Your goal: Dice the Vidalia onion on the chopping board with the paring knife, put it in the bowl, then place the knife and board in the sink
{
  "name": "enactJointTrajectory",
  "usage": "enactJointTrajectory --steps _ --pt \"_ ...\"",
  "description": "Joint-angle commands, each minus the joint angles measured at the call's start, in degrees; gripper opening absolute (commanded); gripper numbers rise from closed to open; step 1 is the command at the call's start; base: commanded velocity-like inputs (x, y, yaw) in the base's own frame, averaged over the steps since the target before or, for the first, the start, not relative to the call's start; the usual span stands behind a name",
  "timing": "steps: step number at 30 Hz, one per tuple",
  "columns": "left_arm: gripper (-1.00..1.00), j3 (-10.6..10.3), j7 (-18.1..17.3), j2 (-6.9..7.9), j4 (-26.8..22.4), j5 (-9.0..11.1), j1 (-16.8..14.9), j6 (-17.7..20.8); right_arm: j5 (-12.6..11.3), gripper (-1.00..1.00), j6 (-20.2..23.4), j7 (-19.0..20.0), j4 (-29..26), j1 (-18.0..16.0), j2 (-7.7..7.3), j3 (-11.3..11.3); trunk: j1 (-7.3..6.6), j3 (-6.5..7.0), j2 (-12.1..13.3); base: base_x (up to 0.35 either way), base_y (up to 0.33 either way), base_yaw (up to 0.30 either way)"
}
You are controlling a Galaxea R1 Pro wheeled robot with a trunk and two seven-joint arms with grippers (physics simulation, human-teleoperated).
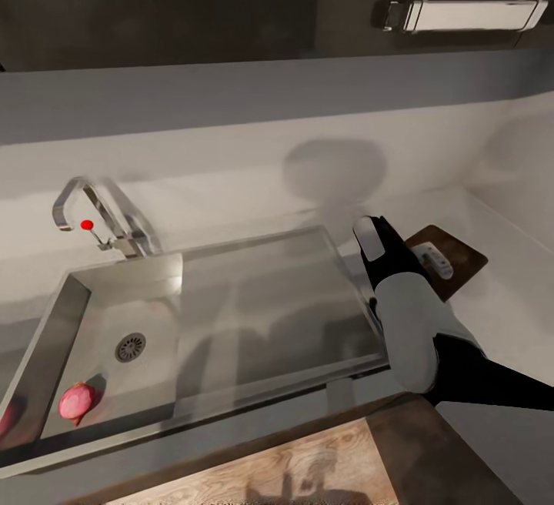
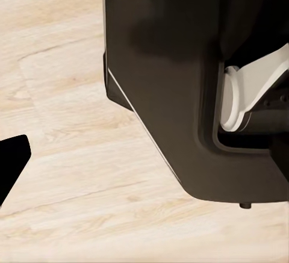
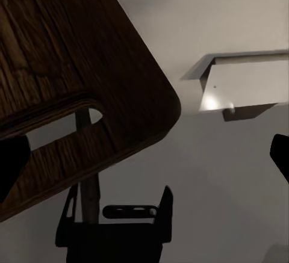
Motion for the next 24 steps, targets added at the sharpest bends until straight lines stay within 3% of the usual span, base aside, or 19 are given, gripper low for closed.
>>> enactJointTrajectory --steps 1,24 --pt "1.0 0.0 0.0 -0.01 -0.1 0.0 0.0 -0.1 0.0 1.0 0.4 -0.1 -0.1 -0.1 0.05 -0.2 0.03 -0.18 -0.1 0.0 0.0 0.0" --pt "1.0 0.0 0.0 -0.03 0.7 0.0 0.0 -0.1 0.0 1.0 0.4 -0.1 -0.1 -0.1 0.05 -0.2 0.03 -0.48 -0.1 0.057 0.0 0.0"
